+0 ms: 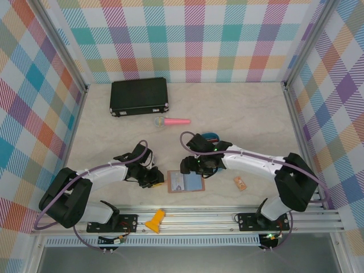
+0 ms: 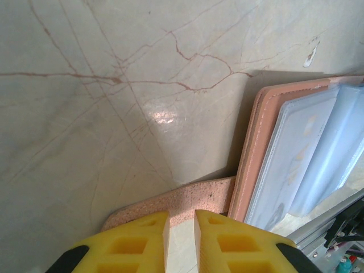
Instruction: Put the credit cards into the card holder
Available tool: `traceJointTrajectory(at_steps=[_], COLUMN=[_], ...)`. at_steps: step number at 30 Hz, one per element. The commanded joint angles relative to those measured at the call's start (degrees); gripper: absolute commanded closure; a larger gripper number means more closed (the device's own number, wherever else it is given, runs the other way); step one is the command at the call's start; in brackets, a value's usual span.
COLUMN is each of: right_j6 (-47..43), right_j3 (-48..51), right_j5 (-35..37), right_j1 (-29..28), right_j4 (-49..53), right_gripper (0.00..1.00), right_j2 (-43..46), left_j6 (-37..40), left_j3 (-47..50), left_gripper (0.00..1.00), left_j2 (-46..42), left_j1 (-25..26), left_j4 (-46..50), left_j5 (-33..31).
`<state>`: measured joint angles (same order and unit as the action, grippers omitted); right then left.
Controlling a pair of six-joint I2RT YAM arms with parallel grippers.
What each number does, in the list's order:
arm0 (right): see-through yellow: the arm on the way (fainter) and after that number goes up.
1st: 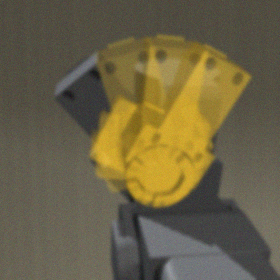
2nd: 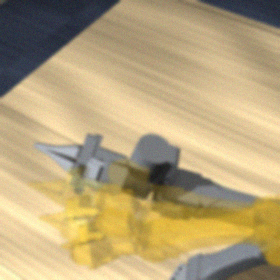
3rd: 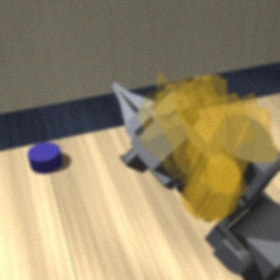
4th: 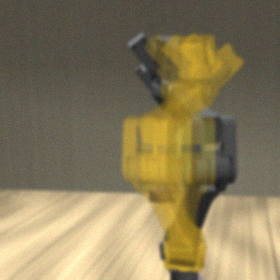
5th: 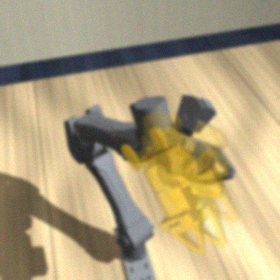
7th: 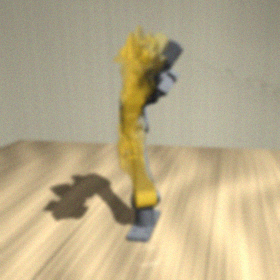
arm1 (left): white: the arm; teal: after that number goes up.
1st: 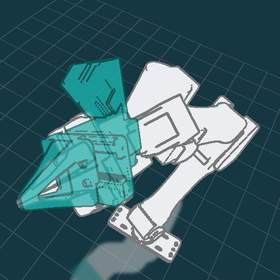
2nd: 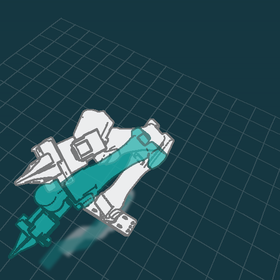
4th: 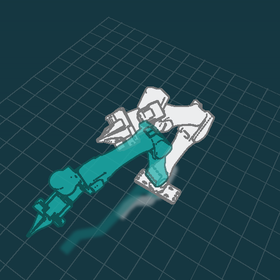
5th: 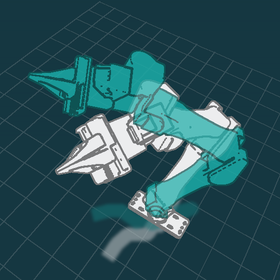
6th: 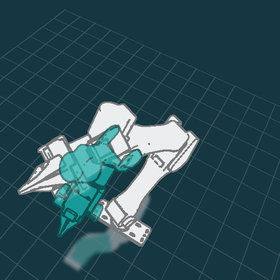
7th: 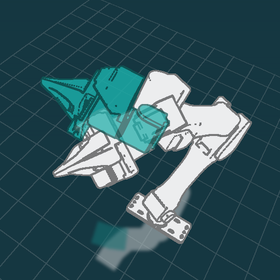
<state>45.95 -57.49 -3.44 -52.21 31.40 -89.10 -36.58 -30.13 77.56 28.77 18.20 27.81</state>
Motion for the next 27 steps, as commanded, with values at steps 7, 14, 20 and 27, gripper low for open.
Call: traceJointTrajectory(at_steps=[7,14,20,27], right_j6=[-3.4,-3.4,-2.3,-2.2], right_j3=[-3.6,-5.5,-7.3,-7.6], right_j5=[-4.3,-4.2,-1.0,-3.0], right_j1=[-0.3,-0.5,-0.9,-1.4], right_j4=[1.4,2.0,5.4,4.3], right_gripper=[0.25,0.26,0.27,0.27], right_j2=[-6.1,-8.3,-10.9,-13.1], left_j6=[0.8,0.9,1.0,1.1], left_j3=[2.2,2.3,2.4,2.5], left_gripper=[0.79,0.79,0.79,0.79], left_j2=[2.6,3.1,2.6,2.3], left_j1=[-0.4,-0.4,-0.4,-0.4], left_j4=[3.1,2.7,3.1,3.4], left_j5=[-4.1,-4.0,-4.2,-4.4])
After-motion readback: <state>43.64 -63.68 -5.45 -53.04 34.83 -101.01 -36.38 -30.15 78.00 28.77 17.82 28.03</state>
